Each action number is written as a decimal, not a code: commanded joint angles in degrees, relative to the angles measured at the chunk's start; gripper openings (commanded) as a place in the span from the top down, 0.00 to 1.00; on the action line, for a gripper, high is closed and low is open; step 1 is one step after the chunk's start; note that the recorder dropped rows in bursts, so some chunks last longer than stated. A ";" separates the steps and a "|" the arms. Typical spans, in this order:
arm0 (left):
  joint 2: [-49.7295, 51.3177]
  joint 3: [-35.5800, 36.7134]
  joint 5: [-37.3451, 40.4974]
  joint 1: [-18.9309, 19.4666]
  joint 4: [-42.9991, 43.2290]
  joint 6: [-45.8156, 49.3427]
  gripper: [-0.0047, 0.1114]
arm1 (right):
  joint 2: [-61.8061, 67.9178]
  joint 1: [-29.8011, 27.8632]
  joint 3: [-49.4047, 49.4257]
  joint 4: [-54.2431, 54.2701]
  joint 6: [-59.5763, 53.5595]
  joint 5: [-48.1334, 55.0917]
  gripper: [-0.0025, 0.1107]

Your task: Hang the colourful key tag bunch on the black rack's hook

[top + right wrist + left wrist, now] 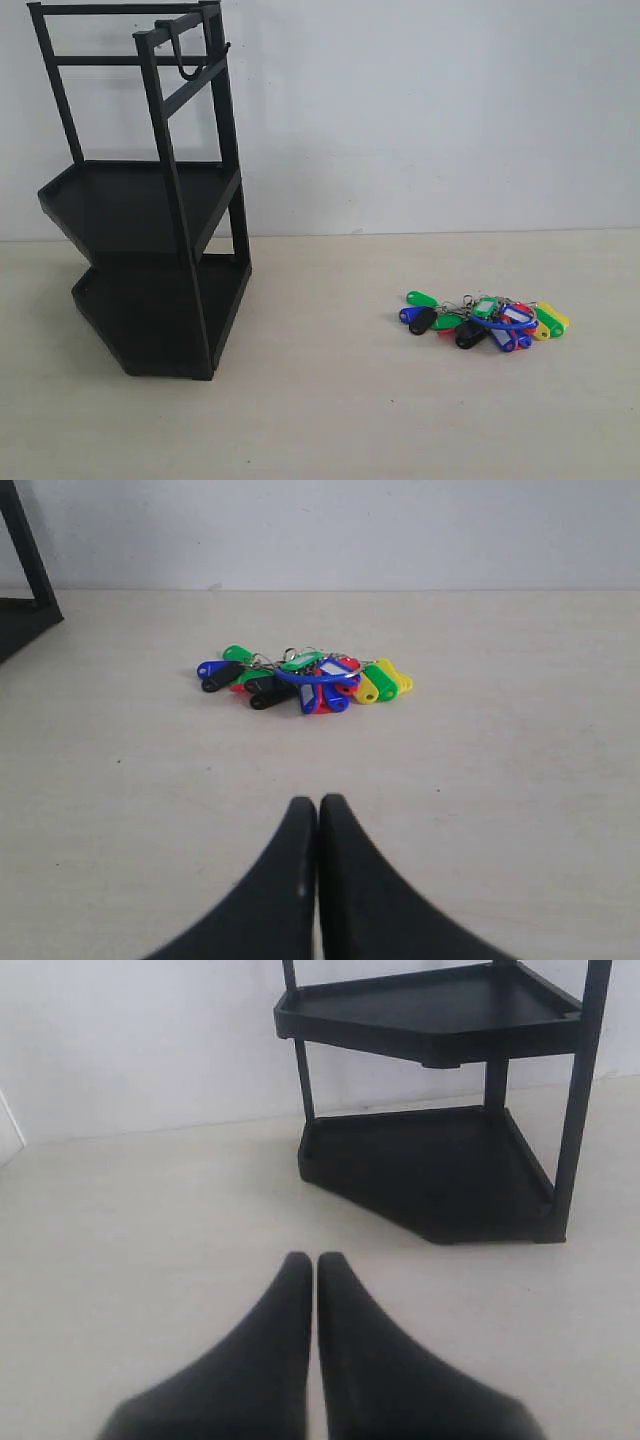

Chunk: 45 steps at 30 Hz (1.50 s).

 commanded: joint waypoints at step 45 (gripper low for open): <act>-0.12 -0.08 -0.37 -0.07 -0.20 0.06 0.92 | 3.28 0.06 -8.89 2.28 3.31 -16.82 0.98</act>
